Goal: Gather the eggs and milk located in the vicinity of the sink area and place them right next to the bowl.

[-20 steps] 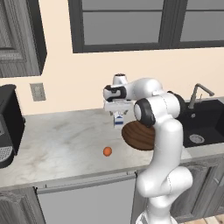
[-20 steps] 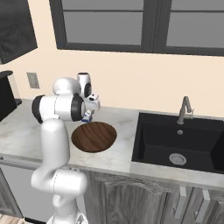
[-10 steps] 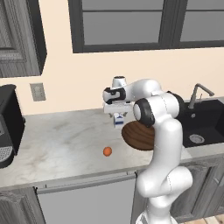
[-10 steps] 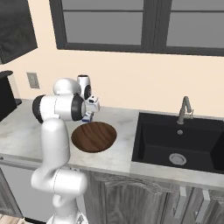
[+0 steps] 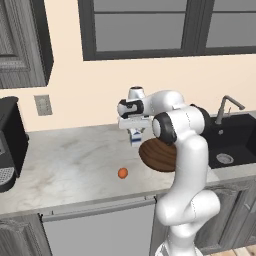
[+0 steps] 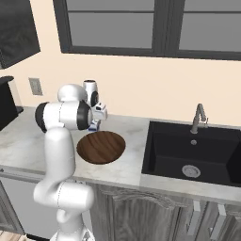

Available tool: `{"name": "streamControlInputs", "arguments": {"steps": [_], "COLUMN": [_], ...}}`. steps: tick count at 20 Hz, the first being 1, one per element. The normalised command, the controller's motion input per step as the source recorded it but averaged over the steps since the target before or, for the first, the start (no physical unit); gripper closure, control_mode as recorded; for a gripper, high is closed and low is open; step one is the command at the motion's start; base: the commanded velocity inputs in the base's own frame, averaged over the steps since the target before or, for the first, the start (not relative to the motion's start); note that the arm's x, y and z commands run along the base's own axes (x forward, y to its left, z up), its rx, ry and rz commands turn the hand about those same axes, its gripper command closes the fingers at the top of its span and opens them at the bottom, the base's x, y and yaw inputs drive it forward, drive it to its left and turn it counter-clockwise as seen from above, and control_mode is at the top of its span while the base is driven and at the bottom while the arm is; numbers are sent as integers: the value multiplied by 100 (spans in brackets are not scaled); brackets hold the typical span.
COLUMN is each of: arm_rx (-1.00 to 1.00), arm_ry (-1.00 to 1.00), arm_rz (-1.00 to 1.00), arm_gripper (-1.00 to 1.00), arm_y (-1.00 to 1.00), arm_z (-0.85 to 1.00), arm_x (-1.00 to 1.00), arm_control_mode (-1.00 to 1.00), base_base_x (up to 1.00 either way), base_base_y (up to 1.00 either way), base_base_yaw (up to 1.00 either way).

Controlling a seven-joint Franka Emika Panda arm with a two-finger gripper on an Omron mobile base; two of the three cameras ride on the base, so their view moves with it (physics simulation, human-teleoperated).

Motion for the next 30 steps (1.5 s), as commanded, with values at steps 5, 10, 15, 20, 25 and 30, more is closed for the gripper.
{"name": "streamControlInputs", "arguments": {"steps": [5, 10, 15, 20, 25, 30], "arm_rx": [0, 0, 0, 0, 0, 0], "arm_ry": [0, 0, 0, 0, -1, 0], "arm_rz": [0, 0, 0, 0, 0, 0], "arm_gripper": [100, 100, 100, 100, 100, -100], "arm_y": [0, 0, 0, 0, 0, 0], "arm_z": [0, 0, -1, -1, -1, 0], "arm_x": [-28, -31, -23, -17, -2, 0], "arm_control_mode": [-100, -100, -100, -100, -100, -100], "base_base_x": [0, 0, 0, 0, 0, 0], "base_base_y": [0, 0, 0, 0, 0, 0], "base_base_yaw": [0, 0, 0, 0, 0, 0]}}
